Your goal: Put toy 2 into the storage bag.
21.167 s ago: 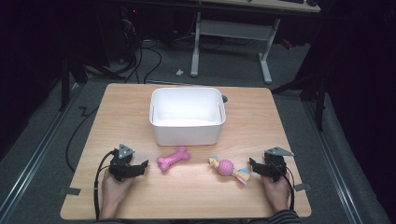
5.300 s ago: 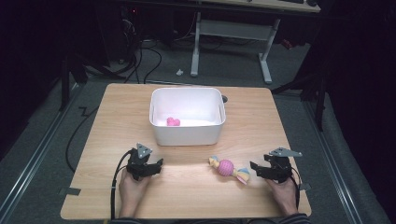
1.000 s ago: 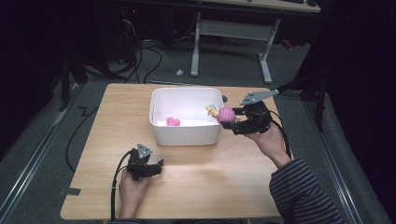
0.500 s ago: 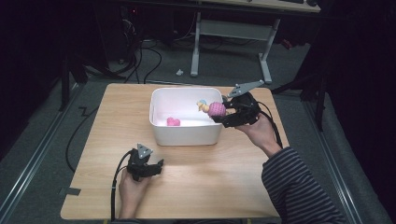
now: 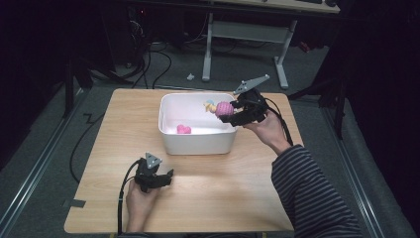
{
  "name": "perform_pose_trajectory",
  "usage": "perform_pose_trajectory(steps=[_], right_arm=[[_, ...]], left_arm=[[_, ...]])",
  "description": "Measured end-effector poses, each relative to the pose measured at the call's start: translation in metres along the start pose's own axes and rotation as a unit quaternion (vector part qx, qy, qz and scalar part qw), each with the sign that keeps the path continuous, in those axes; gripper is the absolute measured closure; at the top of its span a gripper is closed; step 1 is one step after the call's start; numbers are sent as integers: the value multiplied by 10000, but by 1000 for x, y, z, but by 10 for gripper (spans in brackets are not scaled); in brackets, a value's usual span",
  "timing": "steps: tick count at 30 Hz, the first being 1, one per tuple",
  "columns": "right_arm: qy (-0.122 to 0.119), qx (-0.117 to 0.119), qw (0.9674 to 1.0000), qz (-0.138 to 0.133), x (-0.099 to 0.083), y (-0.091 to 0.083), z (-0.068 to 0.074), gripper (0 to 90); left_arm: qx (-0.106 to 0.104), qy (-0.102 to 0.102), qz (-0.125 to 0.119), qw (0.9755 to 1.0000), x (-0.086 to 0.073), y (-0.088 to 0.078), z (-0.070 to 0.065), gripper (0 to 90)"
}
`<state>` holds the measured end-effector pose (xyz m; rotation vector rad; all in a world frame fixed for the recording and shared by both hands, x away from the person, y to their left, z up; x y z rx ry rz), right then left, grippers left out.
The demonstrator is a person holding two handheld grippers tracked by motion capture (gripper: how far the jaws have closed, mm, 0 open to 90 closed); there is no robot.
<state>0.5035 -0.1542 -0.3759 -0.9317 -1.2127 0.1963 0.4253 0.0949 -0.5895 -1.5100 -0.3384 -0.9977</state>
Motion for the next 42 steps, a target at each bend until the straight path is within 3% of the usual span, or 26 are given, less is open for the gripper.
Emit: perform_pose_trajectory(steps=[6, 11, 15, 27, 32, 42], right_arm=[[101, 118, 9999, -56, 7, 8, -3, 345], [-20, -8, 9998, 181, 3, 22, -6, 345], [101, 95, 9997, 224, 1, 30, -8, 345], [41, 372, 9978, 544, -3, 59, 3, 344], [51, 584, 9966, 580, -3, 65, 11, 343], [-5, 642, 9956, 689, -8, 70, 18, 341]], left_arm=[[0, -5, -2, 10000, 0, 0, 0, 258], [2, 4, 2, 10000, 0, 0, 0, 258], [1, 6, 2, 10000, 0, 0, 0, 257], [1, -4, -1, 10000, 0, 0, 0, 257], [1, 6, 4, 10000, 0, 0, 0, 257], [1, -6, -3, 10000, 0, 0, 0, 257]])
Point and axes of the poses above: each handheld gripper's, and its own axes: y roughly forward along the jaws, x roughly out of its top, z roughly to its left, the point moved 8 cm from there along y, roughly forward along the jaws, and after that the axes turned 10 degrees about x, right-handed, at the moved point
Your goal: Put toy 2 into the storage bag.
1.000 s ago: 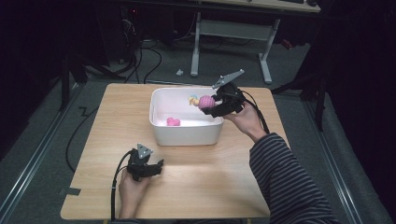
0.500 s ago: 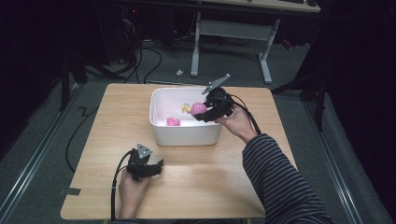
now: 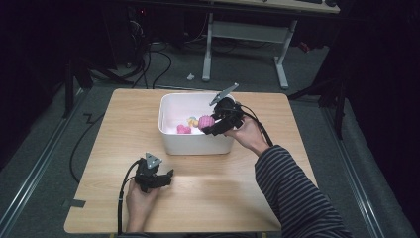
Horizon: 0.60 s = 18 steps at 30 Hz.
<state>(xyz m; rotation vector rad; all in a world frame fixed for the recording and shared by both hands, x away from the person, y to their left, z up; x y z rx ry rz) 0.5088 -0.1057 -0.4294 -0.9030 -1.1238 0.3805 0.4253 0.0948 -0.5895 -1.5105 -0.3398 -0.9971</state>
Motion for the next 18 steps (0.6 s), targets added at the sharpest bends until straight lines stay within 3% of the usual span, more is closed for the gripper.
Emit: perform_pose_trajectory(steps=[10, 18], right_arm=[[99, 50, 9999, -50, 0, -3, 1, 297], [94, -43, 9991, -403, 0, -23, 3, 325]], left_arm=[[0, -1, 0, 10000, 0, 0, 0, 257], [-1, 8, 4, 10000, 0, 0, 0, 256]])
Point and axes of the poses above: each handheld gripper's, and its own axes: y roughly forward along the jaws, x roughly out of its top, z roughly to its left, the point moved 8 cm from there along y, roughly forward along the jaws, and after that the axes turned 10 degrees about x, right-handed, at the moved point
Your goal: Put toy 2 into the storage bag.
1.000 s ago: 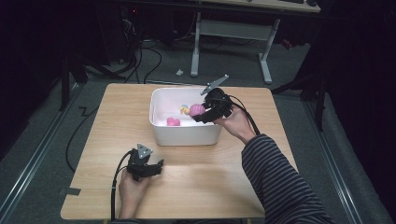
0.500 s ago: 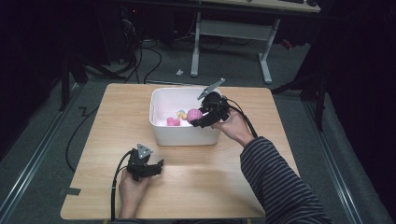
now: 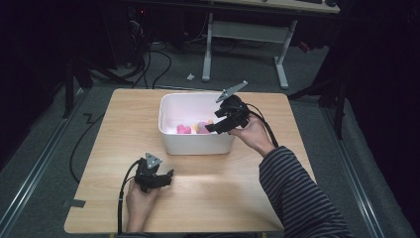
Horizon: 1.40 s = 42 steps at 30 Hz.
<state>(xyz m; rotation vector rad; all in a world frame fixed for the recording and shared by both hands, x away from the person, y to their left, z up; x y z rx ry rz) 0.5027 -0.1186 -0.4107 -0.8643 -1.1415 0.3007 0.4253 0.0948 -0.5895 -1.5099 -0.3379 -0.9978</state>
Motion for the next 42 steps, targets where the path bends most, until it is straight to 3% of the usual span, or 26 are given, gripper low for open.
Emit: perform_pose_trajectory(steps=[8, 20, 42], right_arm=[[129, -185, 9989, -413, -15, -27, -2, 355], [392, -622, 9935, -869, -47, -67, -5, 373], [790, -891, 9820, -1467, -97, -116, 2, 377]], left_arm=[[-1, -5, -1, 10000, 0, 0, 0, 256], [-2, -1, -1, 10000, 0, 0, 0, 256], [-2, -6, -2, 10000, 0, 0, 0, 256]])
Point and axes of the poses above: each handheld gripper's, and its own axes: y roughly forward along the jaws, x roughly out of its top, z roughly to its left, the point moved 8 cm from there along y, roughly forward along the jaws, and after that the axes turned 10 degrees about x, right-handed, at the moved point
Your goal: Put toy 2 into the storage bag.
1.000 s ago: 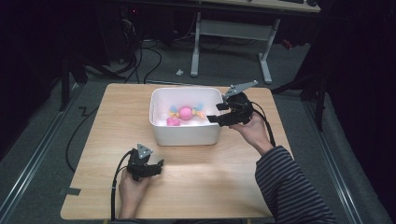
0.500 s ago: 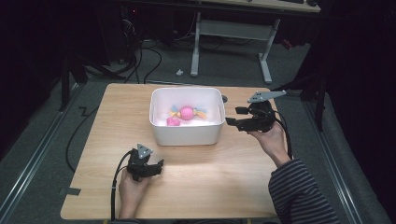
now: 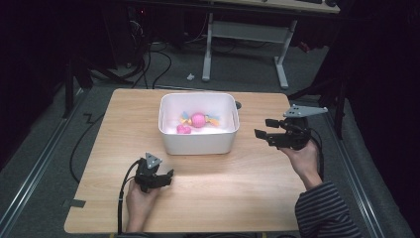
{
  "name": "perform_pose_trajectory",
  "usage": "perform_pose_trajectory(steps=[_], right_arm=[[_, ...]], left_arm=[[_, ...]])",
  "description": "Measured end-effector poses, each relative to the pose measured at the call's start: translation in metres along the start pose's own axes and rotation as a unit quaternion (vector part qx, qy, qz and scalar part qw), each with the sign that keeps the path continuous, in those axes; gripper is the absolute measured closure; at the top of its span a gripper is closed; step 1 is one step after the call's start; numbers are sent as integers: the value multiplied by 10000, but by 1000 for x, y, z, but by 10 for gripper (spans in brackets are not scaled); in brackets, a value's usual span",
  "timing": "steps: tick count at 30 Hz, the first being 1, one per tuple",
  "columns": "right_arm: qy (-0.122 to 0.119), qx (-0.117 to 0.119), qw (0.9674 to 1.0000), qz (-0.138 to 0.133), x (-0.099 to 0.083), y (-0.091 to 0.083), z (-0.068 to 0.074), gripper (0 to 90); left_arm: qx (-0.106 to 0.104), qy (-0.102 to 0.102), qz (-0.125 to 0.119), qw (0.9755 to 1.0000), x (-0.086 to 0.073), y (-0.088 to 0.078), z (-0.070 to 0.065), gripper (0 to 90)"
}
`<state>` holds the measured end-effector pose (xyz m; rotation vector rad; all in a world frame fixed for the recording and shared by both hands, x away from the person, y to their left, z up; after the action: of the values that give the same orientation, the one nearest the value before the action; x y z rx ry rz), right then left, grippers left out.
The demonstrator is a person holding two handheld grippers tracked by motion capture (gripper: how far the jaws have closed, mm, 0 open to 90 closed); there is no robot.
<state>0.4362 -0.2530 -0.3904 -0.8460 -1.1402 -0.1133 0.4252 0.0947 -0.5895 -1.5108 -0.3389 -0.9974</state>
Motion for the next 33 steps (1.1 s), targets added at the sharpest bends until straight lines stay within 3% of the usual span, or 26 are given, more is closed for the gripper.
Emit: perform_pose_trajectory(steps=[12, 17, 23, 25, 33], right_arm=[[1, -162, 9995, -281, -18, -25, 8, 383], [58, -209, 9994, -259, -29, -28, 10, 383], [-122, -271, 9989, -365, -32, -30, 18, 387], [-22, -183, 9994, -276, -39, -27, 20, 387], [276, -161, 9987, -389, -62, -27, 18, 390]], left_arm=[[0, -1, -1, 10000, 0, 0, 0, 256], [0, 0, 0, 10000, 0, 0, 0, 256], [0, 0, 0, 10000, 0, 0, 0, 256], [-1, 0, 0, 10000, 0, 0, 0, 256], [-2, 1, -1, 10000, 0, 0, 0, 255]])
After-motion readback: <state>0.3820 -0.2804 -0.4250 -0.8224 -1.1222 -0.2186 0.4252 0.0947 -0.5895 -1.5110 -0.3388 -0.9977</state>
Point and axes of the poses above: each handheld gripper's, and its own axes: y roughly forward along the jaws, x roughly out of its top, z roughly to its left, the point moved 8 cm from there along y, roughly forward along the jaws, and after that the axes turned 10 degrees about x, right-handed, at the moved point
